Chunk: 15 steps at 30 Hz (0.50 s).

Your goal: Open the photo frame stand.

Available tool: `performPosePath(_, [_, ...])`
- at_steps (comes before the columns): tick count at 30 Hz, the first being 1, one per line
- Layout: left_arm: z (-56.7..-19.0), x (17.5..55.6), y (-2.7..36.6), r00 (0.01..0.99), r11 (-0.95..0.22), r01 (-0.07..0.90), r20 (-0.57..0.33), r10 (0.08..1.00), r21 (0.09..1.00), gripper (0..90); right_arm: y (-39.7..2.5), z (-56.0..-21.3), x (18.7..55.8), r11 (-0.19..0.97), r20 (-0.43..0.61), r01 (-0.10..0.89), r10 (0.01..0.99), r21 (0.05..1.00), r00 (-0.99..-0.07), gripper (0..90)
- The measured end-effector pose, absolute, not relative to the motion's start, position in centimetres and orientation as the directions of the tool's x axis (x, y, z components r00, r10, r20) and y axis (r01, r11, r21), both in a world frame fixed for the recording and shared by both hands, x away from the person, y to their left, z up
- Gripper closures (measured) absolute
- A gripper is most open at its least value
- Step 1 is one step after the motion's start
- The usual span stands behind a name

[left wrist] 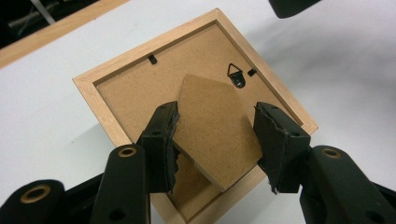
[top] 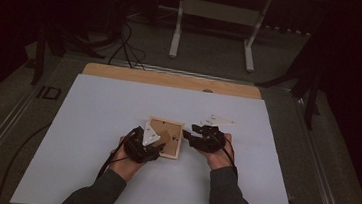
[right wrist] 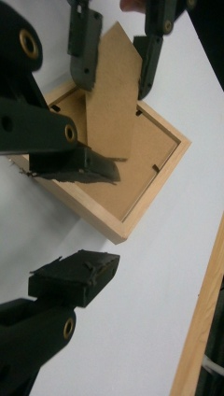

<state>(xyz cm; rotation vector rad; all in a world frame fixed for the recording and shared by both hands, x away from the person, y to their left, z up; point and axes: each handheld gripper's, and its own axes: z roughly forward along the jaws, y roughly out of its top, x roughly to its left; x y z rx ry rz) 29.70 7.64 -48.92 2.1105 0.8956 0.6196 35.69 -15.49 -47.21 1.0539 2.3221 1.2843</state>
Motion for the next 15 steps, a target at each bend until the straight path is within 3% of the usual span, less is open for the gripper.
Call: performPosePath(15, [-49.4, 28.4, 7.8, 0.641, -0.524, 0.324, 0.224, 0.734, 0.788, 51.7, -14.5, -48.2, 37.0, 0.340, 0.179, 0.525, 0.683, 0.780, -0.708, 45.9])
